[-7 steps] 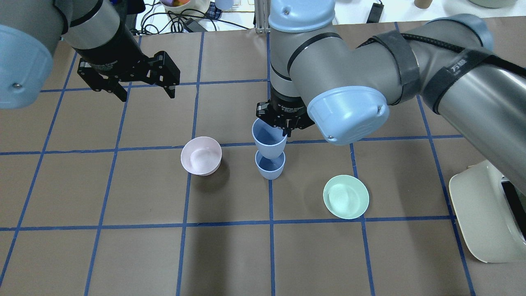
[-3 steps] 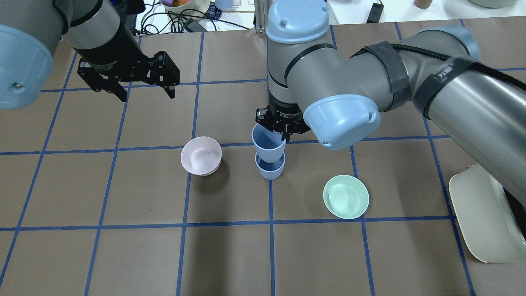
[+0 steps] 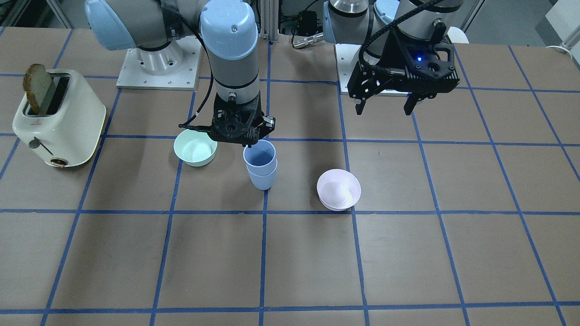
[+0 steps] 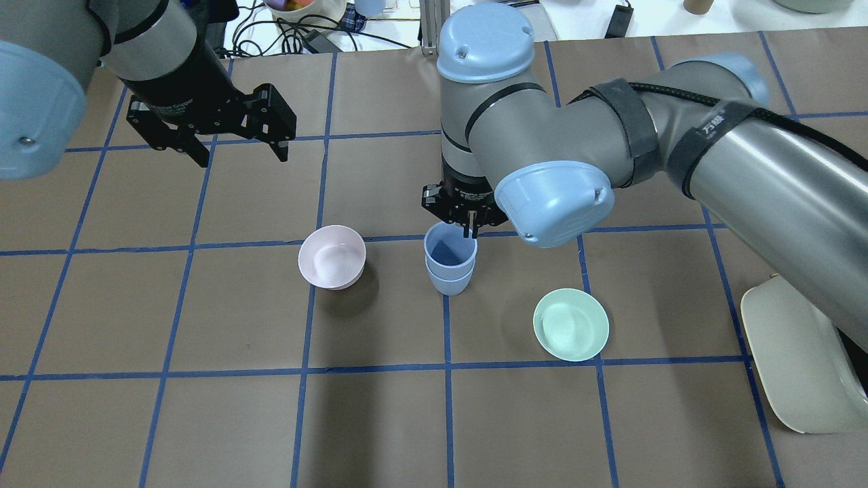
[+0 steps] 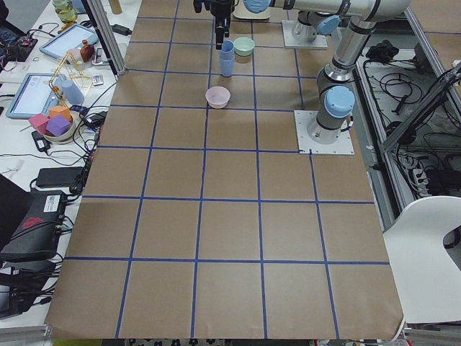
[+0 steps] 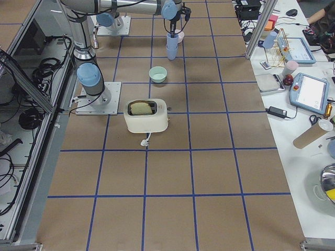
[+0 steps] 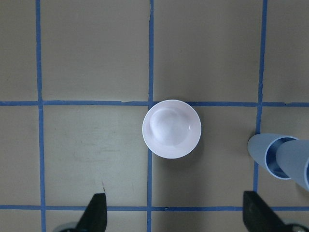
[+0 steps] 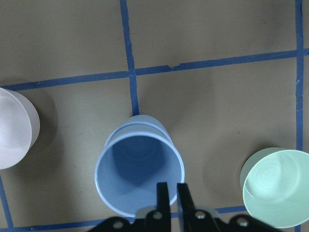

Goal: Stack blue cups with both arms

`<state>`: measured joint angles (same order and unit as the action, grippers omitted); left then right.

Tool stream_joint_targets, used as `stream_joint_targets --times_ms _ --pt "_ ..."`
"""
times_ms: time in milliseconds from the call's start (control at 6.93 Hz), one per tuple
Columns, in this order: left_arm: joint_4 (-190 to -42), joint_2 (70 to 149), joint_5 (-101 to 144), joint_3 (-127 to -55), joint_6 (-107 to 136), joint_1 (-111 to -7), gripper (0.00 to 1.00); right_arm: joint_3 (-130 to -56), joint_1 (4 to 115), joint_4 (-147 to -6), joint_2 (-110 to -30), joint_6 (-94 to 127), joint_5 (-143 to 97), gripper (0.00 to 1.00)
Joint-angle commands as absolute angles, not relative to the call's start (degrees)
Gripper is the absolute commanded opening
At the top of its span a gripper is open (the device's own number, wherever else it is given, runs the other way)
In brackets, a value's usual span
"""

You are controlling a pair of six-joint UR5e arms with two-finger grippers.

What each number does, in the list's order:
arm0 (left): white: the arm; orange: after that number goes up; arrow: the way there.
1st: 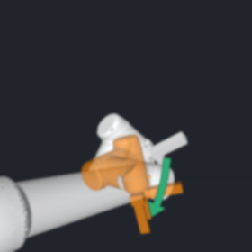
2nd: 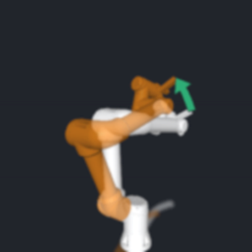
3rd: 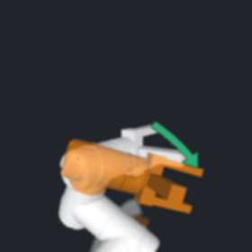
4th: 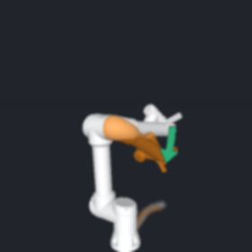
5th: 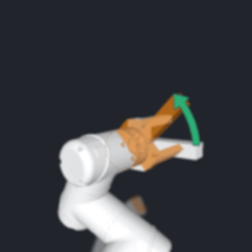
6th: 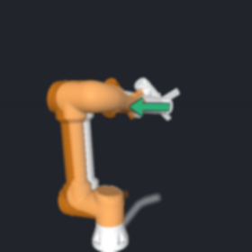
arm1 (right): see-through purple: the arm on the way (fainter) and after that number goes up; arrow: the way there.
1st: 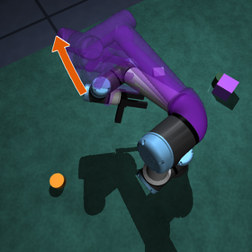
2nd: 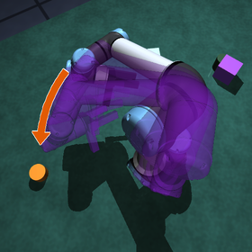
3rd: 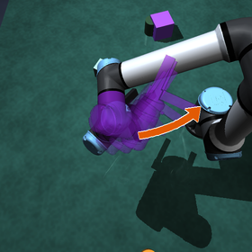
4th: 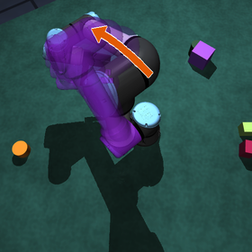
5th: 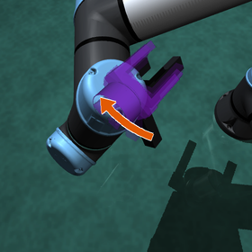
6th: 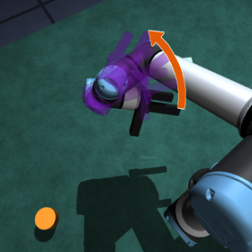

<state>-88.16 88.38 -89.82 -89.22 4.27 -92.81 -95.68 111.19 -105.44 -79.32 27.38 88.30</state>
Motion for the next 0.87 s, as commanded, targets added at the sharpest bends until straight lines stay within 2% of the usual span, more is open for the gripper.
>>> stream_joint_targets --times_ms 0,288,433,721 --pt "-88.2 88.3 -89.8 -89.2 4.3 -92.8 1.0 -95.9 111.0 -105.6 -79.0 28.0 87.5 0.57" --pt "-88.2 88.4 -89.8 -89.2 4.3 -92.8 1.0 -93.7 108.4 -105.6 -79.3 26.6 88.4 0.65" --pt "-88.2 88.3 -89.8 -89.2 4.3 -92.8 1.0 -90.6 105.1 -105.5 -79.5 22.7 91.2 0.75" --pt "-88.2 88.3 -89.8 -89.2 4.3 -92.8 1.0 -86.9 96.2 -104.7 -81.0 4.4 92.0 0.83"
